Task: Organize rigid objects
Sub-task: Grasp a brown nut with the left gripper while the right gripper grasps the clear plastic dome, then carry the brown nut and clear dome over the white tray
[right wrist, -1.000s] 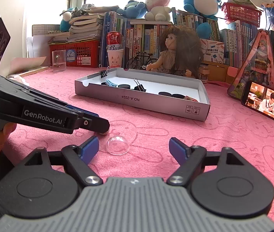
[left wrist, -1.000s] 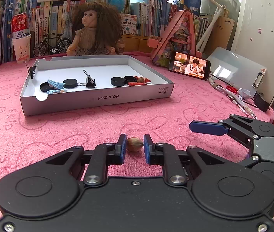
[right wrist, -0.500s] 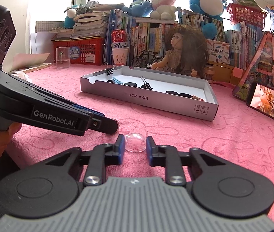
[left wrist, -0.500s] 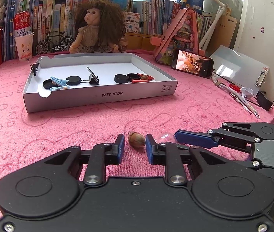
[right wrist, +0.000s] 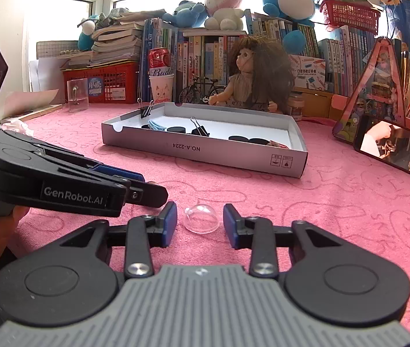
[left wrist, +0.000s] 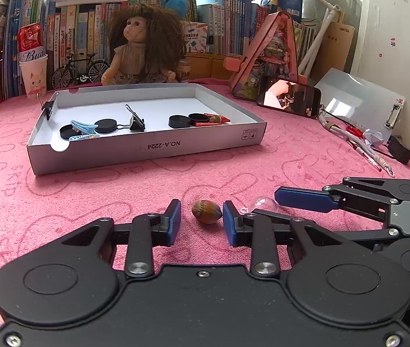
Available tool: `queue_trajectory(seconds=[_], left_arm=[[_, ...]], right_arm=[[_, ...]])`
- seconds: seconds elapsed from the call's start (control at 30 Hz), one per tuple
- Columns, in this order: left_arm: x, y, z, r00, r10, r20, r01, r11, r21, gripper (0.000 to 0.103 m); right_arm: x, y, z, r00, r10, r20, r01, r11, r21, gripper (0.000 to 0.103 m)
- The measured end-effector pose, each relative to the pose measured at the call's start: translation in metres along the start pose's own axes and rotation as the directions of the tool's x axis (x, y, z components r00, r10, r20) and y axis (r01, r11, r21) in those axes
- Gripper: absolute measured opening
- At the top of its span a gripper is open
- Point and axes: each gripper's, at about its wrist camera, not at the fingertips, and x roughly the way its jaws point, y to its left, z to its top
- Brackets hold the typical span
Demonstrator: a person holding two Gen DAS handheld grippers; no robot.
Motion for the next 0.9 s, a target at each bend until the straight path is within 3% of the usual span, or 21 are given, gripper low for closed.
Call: queue_trajectory(seconds=[0.13,0.27,0.9], left_arm=[[0.0,-0.003,-0.002,1.0,0.006,0.007,-0.006,1.0,0.022,0.029],[-0.002,-0.003,-0.002,1.0,-0.001,0.015,0.0,1.0,0.008,0.022],[-0.006,0.01,0.014,0.997,0.064,0.049,-0.061,0.997,-0.046,0.022]], right_arm=[[0.004,0.003,-0.003,1.0,-0.015,0.003,0.015,1.0,-0.014,0.054],[0.004,0.005,-0.002,1.0,-0.03,0.004,0.03,0.999,-0.021,0.035],[0.006,-0.006,0.014,0.996,-0.089,0.019,0.089,0.996,0.012,0.035]])
